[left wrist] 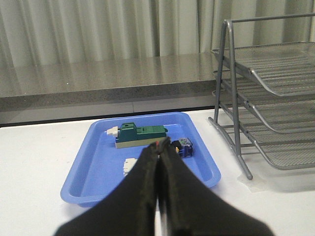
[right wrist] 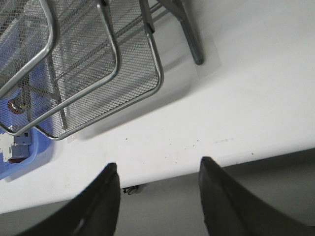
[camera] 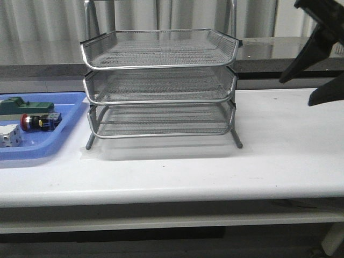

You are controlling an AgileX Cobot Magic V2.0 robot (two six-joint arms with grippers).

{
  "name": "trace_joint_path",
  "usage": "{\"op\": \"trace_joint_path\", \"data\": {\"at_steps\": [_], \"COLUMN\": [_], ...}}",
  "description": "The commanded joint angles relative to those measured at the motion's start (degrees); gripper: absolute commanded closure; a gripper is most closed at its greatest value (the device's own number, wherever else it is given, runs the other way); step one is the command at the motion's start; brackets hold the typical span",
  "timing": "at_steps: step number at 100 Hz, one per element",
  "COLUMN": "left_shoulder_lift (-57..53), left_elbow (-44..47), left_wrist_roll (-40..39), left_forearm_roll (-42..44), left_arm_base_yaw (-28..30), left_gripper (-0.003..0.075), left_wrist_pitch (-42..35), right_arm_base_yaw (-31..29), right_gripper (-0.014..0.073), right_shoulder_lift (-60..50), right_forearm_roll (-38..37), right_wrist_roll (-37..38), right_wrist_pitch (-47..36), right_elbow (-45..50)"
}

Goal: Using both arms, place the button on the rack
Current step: 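Reach the right gripper to the front edge of the middle wire tray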

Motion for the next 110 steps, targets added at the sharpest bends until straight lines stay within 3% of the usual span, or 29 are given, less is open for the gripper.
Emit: {"op": "trace_joint_path", "data": {"at_steps": [1,33,110], "left_shoulder_lift": [-1.91,-1.91,-1.91], "left_elbow": [3.2,3.2,3.2], "left_wrist_roll": [-0.55,-0.55,-0.55], "left_forearm_roll": [-0.53,-0.53,-0.53], "left_arm_base_yaw": [0.09,0.09,0.09], "left_gripper": [0.0741,0.0741,0.0741], "left_wrist_pitch": [-4.31,-4.31,-4.31], "right_arm_base_yaw": [0.99,2.21,2.21], "right_gripper": [0.0204,0.0204,0.0204], "right_shoulder_lift": [1.21,9.71,26.7], "right_forearm_roll": [7.75,26.11,55.9], "right_wrist_roll": [-5.01,-19.98,-44.8], "right_wrist_pitch": [-3.01,-1.01,11.81], "right_elbow": [-2.03,-6.36,-14.16]}}
